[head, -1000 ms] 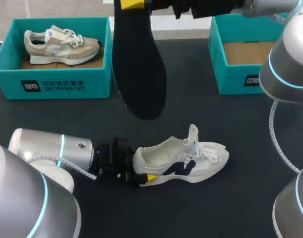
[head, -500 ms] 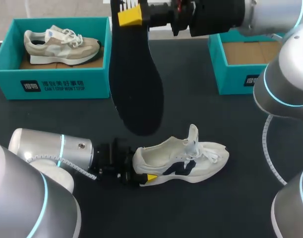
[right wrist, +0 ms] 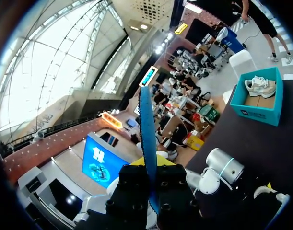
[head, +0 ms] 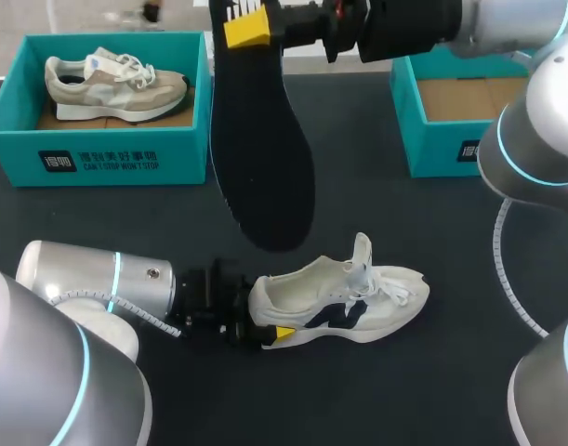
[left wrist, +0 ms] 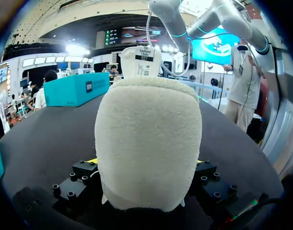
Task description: Take the shoe out of the shoebox, open the shoe tongue, remove and reinsert the insole, then place the shoe into the shoebox
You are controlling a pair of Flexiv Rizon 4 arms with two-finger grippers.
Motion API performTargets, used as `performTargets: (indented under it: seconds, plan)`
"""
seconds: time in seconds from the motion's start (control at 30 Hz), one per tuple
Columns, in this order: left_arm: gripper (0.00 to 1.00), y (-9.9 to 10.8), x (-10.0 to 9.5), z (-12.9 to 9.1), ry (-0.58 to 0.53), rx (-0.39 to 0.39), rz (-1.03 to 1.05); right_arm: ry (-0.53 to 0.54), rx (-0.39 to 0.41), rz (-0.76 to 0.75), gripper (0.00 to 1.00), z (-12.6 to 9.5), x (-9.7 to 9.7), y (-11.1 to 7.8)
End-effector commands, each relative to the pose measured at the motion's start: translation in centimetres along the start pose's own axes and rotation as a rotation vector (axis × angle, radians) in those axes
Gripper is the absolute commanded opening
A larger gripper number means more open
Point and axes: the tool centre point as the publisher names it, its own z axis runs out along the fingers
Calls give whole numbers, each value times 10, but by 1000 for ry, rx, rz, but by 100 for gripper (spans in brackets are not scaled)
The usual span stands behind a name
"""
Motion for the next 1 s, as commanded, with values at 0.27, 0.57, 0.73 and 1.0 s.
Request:
performTargets:
  seconds: [0.27,0.57,0.73,1.0]
  plan:
    - [100,-7,15,-8,-4,-42,-36,-2,-1,1,0,3,0,0]
    - [100,-15,20,-19,-38,-176,-75,-2,-1,1,0,3,0,0]
    - [100,-24,22,-23,-76,-328,-125,-2,-1,1,0,3,0,0]
    - [100,-42,22,-34,-196,-742,-239,-2,-1,1,0,3,0,0]
